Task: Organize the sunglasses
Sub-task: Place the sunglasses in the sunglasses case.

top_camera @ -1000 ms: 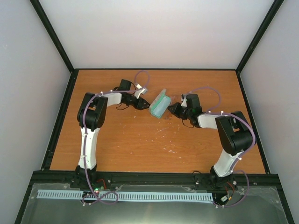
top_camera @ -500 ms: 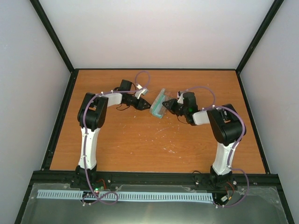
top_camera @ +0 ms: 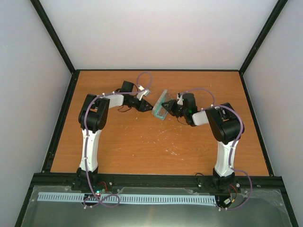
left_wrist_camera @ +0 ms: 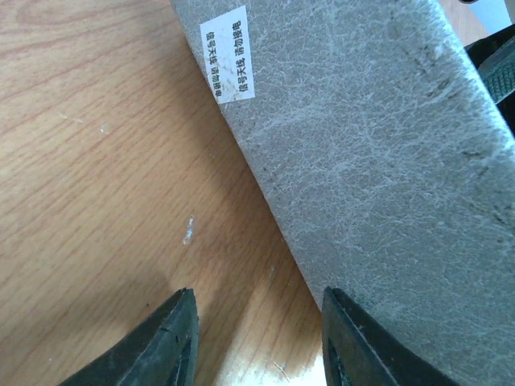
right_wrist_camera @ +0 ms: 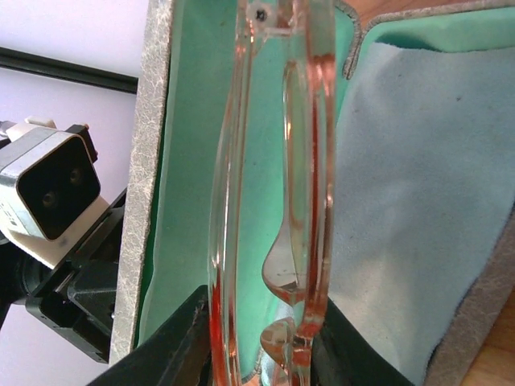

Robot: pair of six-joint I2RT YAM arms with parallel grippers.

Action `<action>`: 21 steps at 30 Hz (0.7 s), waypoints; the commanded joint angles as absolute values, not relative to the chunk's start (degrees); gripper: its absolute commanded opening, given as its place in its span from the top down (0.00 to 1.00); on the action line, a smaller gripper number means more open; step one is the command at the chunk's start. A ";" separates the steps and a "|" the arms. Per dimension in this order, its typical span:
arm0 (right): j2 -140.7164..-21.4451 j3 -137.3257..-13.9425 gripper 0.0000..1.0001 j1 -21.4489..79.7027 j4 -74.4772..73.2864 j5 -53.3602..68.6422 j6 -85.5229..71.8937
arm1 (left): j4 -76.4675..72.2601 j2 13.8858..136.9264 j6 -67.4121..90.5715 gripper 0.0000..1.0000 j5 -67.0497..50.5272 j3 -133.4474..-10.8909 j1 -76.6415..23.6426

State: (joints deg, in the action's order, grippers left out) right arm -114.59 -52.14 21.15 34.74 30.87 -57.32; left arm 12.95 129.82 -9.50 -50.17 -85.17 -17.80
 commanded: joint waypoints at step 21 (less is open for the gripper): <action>-117.02 -56.66 0.59 21.53 25.50 26.76 -53.05 | 11.95 127.53 -9.31 0.57 -51.24 -84.75 -18.02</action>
State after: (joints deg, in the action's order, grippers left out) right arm -115.13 -55.37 21.17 26.09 27.70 -53.45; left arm 12.82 129.56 -9.50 -50.37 -84.68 -17.80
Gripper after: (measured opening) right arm 0.405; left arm 0.436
